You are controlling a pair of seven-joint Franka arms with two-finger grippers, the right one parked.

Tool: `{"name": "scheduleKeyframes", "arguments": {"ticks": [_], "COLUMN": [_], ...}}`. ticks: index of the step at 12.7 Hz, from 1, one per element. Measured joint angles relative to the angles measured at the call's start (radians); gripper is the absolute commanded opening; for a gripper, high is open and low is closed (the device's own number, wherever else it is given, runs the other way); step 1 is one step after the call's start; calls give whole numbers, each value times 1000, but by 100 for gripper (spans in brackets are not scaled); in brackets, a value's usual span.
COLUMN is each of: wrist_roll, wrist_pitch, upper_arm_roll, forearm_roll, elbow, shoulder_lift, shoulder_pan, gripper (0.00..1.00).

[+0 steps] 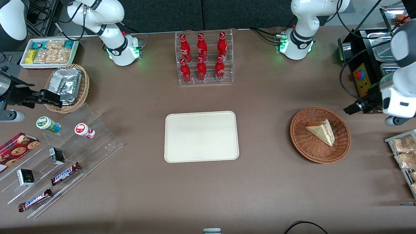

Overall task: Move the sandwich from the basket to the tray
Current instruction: 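Move the left gripper over the wrapped sandwich in the wicker basket, then lower the left gripper and close it on the wrapped sandwich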

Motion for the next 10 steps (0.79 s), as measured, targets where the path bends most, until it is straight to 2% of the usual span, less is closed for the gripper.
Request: {"name": "scheduleKeyframes", "arguments": {"ticks": [3,7,10], "wrist_roll": [-128,-208,-251], "wrist_pitch": [188,425,500], "upper_arm_roll": [0,2,3], "forearm_roll": [0,0,1], "elbow": [-140,-326,-381], "shoulder_lift": [-2,-1,25], "shoulder_pan": [0,1,3], "gripper": [100,100,100]}}
